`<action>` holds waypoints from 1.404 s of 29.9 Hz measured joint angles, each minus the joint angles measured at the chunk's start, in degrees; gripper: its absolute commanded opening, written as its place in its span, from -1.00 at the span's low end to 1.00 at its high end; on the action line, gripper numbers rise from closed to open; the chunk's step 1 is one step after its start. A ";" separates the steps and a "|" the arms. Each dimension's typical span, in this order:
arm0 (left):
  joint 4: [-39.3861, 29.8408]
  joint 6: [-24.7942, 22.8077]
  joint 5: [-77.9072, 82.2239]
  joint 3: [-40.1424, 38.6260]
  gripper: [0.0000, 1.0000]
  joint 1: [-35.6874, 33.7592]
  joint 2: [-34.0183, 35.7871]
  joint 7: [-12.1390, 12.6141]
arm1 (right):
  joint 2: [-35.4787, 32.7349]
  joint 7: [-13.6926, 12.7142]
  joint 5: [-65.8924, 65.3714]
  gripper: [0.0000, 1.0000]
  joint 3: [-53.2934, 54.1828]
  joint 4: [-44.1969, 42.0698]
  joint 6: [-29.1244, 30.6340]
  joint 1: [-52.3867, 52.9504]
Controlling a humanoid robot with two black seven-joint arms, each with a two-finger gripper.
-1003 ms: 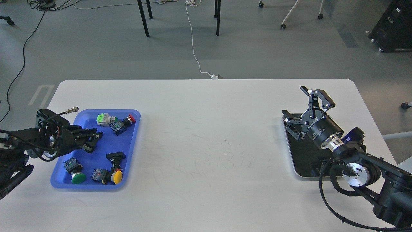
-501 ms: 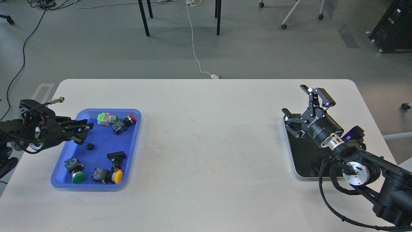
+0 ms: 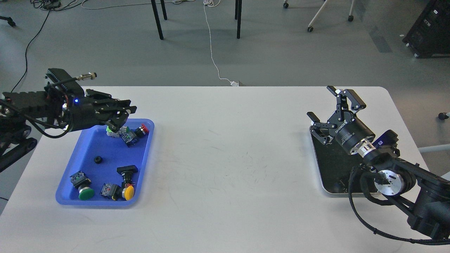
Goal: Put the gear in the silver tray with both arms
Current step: 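Carry the black gear toward the table center and release it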
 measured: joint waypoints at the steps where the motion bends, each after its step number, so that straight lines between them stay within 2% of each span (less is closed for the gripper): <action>1: -0.21 -1.34 1.08 0.12 -0.74 -0.67 -2.03 -0.01 | -0.35 0.00 -0.17 0.98 -0.27 0.00 0.01 0.95; 5: -0.41 -5.03 3.16 1.51 -0.74 -2.63 -10.08 0.00 | -1.86 0.00 -0.36 0.98 -3.04 -0.03 0.01 6.03; 12: 1.03 -8.58 3.35 7.51 -0.74 -6.00 -22.14 -0.02 | -3.12 0.00 -0.39 0.98 -11.28 -0.28 0.03 16.58; 18: 7.57 -9.99 3.35 16.04 -0.74 -10.87 -31.87 0.00 | -2.70 0.00 -0.34 0.98 -17.91 -0.35 0.11 25.66; 25: 16.13 -10.04 3.35 18.25 -0.74 -11.29 -43.29 -0.01 | -2.39 0.00 -0.14 0.98 -20.14 -0.31 -0.05 29.70; 33: 24.28 -9.99 3.35 19.04 -0.74 -11.33 -45.05 0.01 | -2.11 0.00 -0.23 0.98 -21.77 -0.39 -0.07 29.94; 42: 25.96 -9.86 3.35 19.07 -0.74 -11.12 -45.07 0.01 | -2.02 0.00 -0.25 0.98 -22.66 -0.45 -0.16 29.79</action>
